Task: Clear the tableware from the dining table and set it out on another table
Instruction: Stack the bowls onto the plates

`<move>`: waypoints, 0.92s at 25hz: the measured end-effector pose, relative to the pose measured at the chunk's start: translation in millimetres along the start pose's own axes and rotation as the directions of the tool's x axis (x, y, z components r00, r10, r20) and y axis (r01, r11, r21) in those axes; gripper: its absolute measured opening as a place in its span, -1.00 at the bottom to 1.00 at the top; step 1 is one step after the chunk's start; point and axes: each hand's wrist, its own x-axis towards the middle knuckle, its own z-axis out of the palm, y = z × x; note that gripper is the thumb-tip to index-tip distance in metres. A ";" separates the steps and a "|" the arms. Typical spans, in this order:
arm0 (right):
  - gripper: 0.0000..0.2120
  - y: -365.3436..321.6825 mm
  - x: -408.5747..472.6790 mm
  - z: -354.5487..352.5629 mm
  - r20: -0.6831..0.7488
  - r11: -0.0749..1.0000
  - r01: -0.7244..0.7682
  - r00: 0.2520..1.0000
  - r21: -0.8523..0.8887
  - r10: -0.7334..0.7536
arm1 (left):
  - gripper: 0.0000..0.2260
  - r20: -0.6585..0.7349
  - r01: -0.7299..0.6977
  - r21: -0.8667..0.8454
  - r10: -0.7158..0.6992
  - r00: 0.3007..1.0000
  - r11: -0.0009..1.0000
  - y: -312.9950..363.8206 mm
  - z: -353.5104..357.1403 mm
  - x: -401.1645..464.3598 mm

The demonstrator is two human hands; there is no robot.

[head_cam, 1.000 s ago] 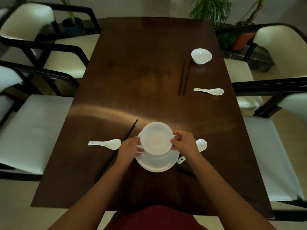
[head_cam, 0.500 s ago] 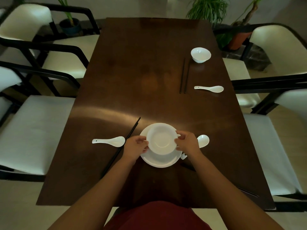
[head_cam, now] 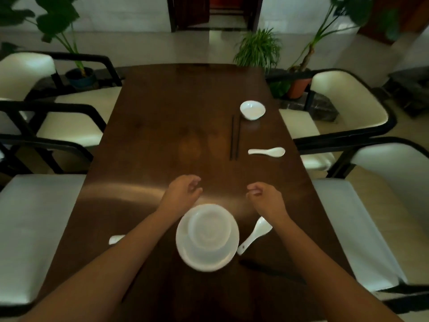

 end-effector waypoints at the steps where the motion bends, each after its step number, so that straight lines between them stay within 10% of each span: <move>1: -0.76 -4.8 9.9 -11.3 -0.027 0.999 0.040 0.999 -0.035 -0.041 | -0.70 0.003 -0.041 0.023 0.041 0.999 0.999 9.9 -3.0 16.4; 13: -0.65 -42.9 258.9 -116.3 -0.156 0.804 0.318 0.881 -0.503 -0.446 | -0.67 0.041 -0.273 0.391 0.280 0.959 0.879 114.7 12.7 295.1; 23: -0.59 -3.0 435.4 -85.9 -0.040 0.856 0.213 0.964 -0.471 -0.261 | -0.61 0.094 -0.145 0.446 0.115 0.989 0.883 62.9 113.3 450.6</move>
